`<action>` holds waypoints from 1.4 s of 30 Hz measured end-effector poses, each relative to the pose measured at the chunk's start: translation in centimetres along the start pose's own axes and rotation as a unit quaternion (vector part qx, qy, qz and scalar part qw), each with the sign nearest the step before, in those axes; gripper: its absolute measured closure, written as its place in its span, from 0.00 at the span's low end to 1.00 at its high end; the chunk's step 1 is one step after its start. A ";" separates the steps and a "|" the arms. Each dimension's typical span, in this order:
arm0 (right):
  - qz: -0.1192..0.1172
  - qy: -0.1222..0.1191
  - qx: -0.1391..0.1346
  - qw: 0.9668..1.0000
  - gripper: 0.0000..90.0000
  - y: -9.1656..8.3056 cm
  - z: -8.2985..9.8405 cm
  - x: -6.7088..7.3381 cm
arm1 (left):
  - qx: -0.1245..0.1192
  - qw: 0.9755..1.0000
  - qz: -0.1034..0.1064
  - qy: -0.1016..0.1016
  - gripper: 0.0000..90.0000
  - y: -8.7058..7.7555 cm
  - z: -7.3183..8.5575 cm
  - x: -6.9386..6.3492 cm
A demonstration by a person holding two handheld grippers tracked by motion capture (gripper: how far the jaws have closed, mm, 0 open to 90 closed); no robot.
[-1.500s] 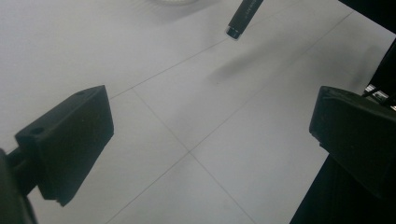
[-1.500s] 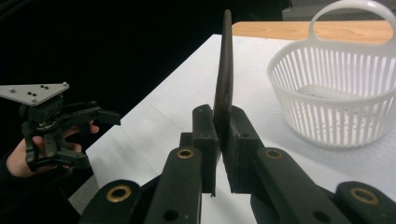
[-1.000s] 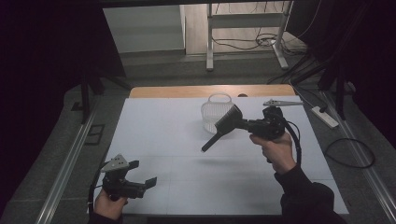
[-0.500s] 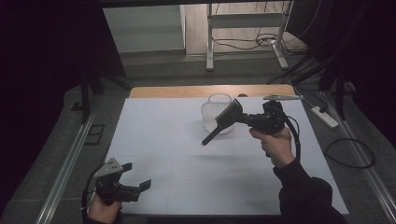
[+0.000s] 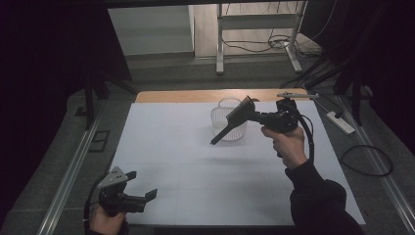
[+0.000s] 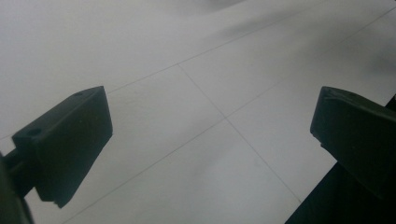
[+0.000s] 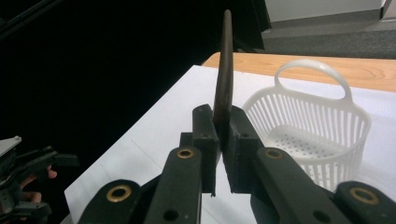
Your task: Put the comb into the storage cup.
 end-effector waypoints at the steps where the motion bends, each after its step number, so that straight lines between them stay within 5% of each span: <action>1: 0.001 0.000 0.000 1.000 0.93 0.0 -0.1 -0.1 | 0.000 1.000 -0.001 0.001 0.00 0.0 0.0 0.0; 42: 0.049 0.015 -0.021 0.998 0.93 0.9 -4.4 -3.7 | 0.009 1.000 0.002 -0.007 0.00 0.2 0.1 0.1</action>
Point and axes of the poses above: each handheld gripper's, and its own axes: y roughly forward along the jaws, z roughly out of its underside, x roughly to its left, the point moved 10 cm from there along y, roughly forward along the jaws, and after that the axes turned 14 degrees about -y, right-handed, at the moved point
